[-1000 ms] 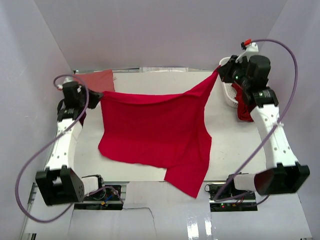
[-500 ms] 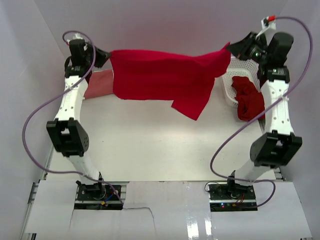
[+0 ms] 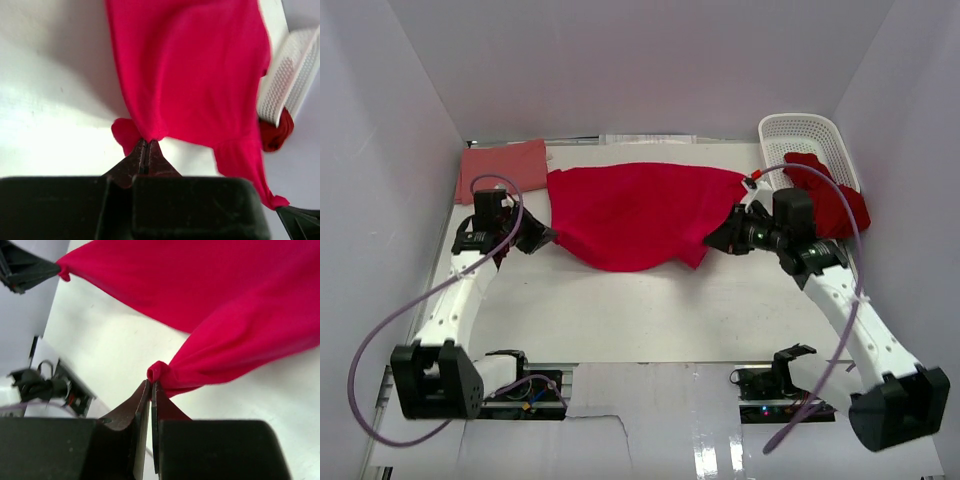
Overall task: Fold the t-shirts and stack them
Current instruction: Flatten out the tshirt
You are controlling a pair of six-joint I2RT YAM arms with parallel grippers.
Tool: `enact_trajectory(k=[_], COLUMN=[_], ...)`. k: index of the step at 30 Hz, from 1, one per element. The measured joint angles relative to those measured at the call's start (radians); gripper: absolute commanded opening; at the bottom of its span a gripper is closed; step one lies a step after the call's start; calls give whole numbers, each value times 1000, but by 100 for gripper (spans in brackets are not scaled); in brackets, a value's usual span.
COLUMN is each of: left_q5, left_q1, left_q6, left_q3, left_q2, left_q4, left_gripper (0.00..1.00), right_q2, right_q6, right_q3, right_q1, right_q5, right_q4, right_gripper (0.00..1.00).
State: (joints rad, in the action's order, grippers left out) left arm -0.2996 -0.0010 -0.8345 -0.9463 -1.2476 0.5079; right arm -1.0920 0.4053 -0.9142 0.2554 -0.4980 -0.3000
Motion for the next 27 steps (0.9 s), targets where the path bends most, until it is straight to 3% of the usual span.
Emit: enact_trajectory(k=[2, 7, 11, 17, 21, 27], left_q5=[-5, -56, -59, -77, -29, 111], left_q1=[-16, -26, -26, -26, -27, -13], left_q6=[14, 37, 42, 8, -32, -25], left_q3=[32, 155, 308, 458, 422, 210], left_q2=[127, 356, 365, 361, 425, 387], left_q4=[75, 156, 233, 317, 404, 517], left_gripper=[0, 0, 0, 0, 0, 0], right_q2=[112, 309, 360, 452, 480, 452], right_q6=[4, 42, 72, 110, 138, 146], right_q3=[35, 163, 258, 264, 257, 213], right_q1=[59, 65, 66, 66, 66, 66], right_q5=[3, 37, 106, 217, 307, 416], right_q4=[-64, -197, -393, -594, -685, -729], right_gripper=[8, 8, 8, 8, 8, 8])
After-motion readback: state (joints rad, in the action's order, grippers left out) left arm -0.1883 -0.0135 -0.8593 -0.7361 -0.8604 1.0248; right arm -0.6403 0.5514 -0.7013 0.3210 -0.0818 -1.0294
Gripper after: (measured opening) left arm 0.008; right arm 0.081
